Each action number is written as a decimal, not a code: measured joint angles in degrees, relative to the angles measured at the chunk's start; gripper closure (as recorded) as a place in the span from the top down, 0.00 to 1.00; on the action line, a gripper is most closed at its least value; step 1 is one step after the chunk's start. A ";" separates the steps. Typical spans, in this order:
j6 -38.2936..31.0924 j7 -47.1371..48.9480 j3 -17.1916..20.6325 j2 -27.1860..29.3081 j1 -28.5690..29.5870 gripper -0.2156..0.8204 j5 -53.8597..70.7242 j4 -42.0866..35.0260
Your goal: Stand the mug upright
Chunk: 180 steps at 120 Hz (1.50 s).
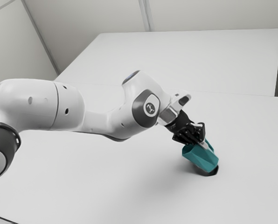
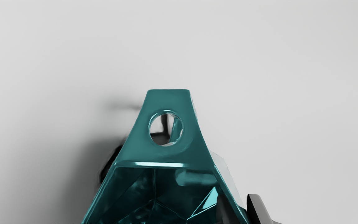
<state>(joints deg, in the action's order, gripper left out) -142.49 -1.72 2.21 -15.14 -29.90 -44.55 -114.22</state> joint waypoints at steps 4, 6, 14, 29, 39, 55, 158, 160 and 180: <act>0.11 0.25 -0.06 0.35 0.00 0.05 0.21 -0.07; 0.19 0.37 -0.09 0.61 0.00 0.05 0.36 -0.14; 0.82 0.84 -0.58 1.99 -0.05 0.05 0.91 -0.47; 4.37 1.78 -3.88 5.27 0.13 0.04 4.87 -0.82; 7.90 2.59 -6.43 7.32 0.99 0.04 9.85 -0.85; 13.41 3.86 -8.28 9.77 5.05 0.04 19.00 -0.87; 25.91 11.01 -8.86 12.93 21.41 0.04 49.04 -5.13; 25.95 11.16 -8.83 13.32 21.41 0.04 49.08 -5.87; 25.80 12.49 -8.79 13.95 21.19 0.04 49.37 -8.58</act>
<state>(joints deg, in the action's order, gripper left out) -116.69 10.77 -6.58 -1.19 -8.72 4.82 -122.81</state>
